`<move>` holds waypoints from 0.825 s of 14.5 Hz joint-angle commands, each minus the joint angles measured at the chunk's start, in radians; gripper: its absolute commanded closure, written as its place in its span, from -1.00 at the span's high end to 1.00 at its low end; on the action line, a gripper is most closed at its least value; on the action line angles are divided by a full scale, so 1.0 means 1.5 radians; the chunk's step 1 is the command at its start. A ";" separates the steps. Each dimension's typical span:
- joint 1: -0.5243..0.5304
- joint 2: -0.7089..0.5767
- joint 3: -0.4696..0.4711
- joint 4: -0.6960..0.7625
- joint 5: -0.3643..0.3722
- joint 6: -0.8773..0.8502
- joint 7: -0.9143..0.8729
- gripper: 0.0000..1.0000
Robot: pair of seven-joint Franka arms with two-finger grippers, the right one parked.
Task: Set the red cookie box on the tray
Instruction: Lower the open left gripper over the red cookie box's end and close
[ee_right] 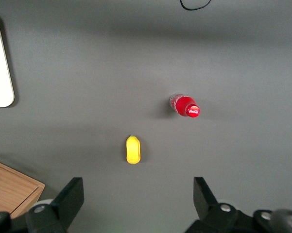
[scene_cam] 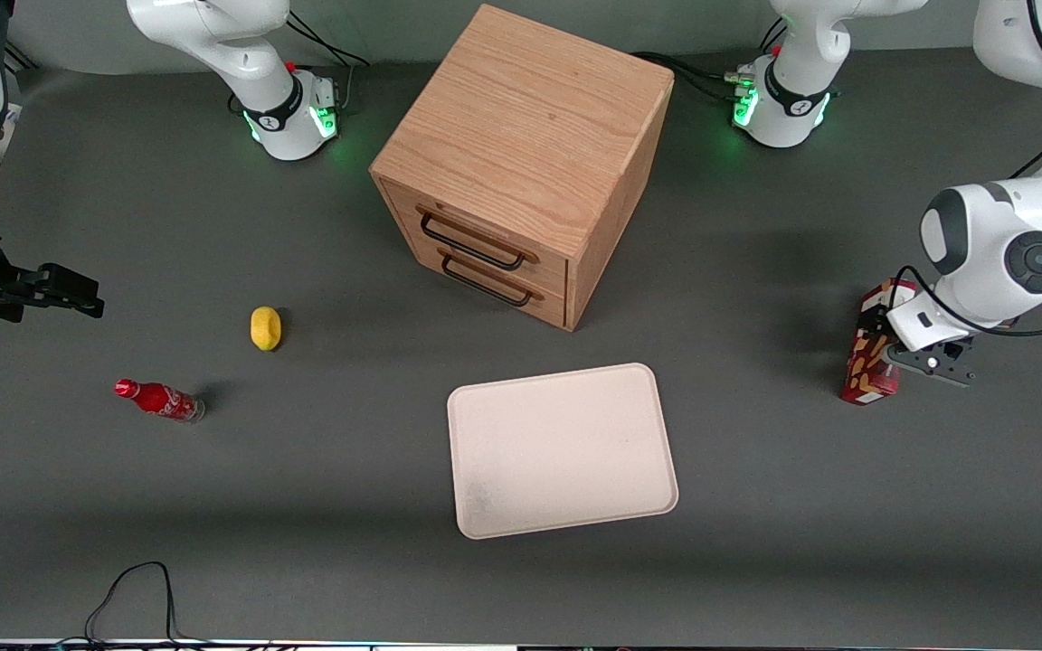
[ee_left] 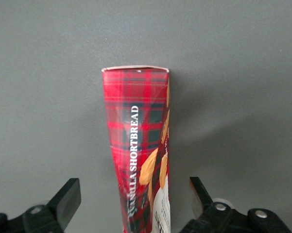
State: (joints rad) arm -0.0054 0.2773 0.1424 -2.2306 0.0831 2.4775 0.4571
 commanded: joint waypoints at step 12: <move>0.002 -0.005 0.004 -0.015 -0.060 0.006 0.047 -1.00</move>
State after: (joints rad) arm -0.0024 0.2822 0.1441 -2.2418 0.0195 2.4835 0.4933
